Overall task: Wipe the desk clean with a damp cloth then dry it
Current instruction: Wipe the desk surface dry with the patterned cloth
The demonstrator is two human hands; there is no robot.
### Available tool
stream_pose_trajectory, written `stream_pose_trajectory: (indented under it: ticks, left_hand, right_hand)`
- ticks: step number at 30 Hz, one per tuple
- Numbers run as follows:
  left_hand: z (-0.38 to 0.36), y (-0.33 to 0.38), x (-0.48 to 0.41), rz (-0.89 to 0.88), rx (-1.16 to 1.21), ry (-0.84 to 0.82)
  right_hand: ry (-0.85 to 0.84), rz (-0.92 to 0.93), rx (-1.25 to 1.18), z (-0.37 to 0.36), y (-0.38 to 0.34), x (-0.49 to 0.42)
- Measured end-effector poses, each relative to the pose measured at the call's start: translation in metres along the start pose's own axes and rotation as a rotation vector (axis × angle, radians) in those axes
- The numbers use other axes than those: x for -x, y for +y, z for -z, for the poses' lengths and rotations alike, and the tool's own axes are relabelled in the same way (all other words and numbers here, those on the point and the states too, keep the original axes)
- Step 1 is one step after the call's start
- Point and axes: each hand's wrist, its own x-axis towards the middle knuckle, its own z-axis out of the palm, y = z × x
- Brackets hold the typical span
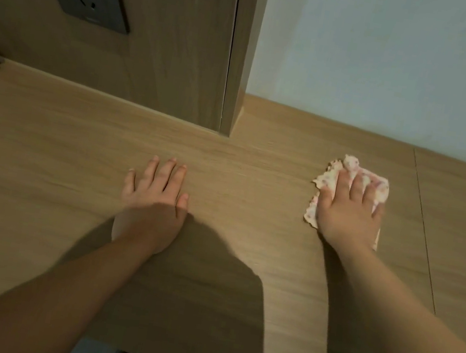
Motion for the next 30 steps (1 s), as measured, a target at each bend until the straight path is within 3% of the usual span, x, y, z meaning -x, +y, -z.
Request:
stream_pose_trajectory:
  ticks: [2,6,8,10,14,15,20,21,23,24,28,30]
  left_hand:
    - [-0.001,0.001,-0.001,0.011,-0.032,-0.027]
    - [0.001,0.007,0.005,0.030,-0.017,0.026]
    - [0.002,0.010,0.008,0.075,0.004,-0.012]
    - [0.004,0.016,0.014,0.128,0.048,-0.069]
    - [0.003,0.036,0.054,0.076,0.044,-0.138]
    - [0.002,0.041,0.063,0.050,0.045,-0.134]
    - [0.000,0.062,0.097,-0.032,-0.005,-0.168]
    - [-0.002,0.065,0.105,-0.069,-0.016,-0.166]
    - [-0.002,0.072,0.123,-0.117,-0.026,-0.162]
    - [-0.002,0.074,0.129,-0.119,-0.011,-0.140]
    - [-0.007,0.081,0.142,-0.109,-0.018,-0.193]
    - [-0.005,0.090,0.143,-0.049,-0.034,-0.179]
  right_hand:
    - [0.002,0.019,0.005,-0.007,-0.018,0.027]
    - [-0.075,0.563,0.005,-0.031,-0.080,0.114]
    - [-0.099,0.684,0.042,-0.032,-0.068,0.132]
    - [-0.089,0.623,0.079,-0.027,-0.027,0.124]
    - [-0.008,0.149,0.071,-0.022,0.040,0.115]
    - [-0.018,0.108,0.084,-0.022,0.036,0.125]
    - [-0.097,0.604,0.022,-0.045,-0.013,0.207]
    - [-0.098,0.622,-0.018,-0.047,-0.006,0.210]
    - [-0.111,0.578,0.032,-0.040,0.024,0.205]
    - [-0.025,0.540,0.106,-0.042,0.051,0.194]
    - [-0.002,0.124,0.097,-0.028,0.114,0.176]
    - [0.004,0.171,0.060,-0.033,0.095,0.191]
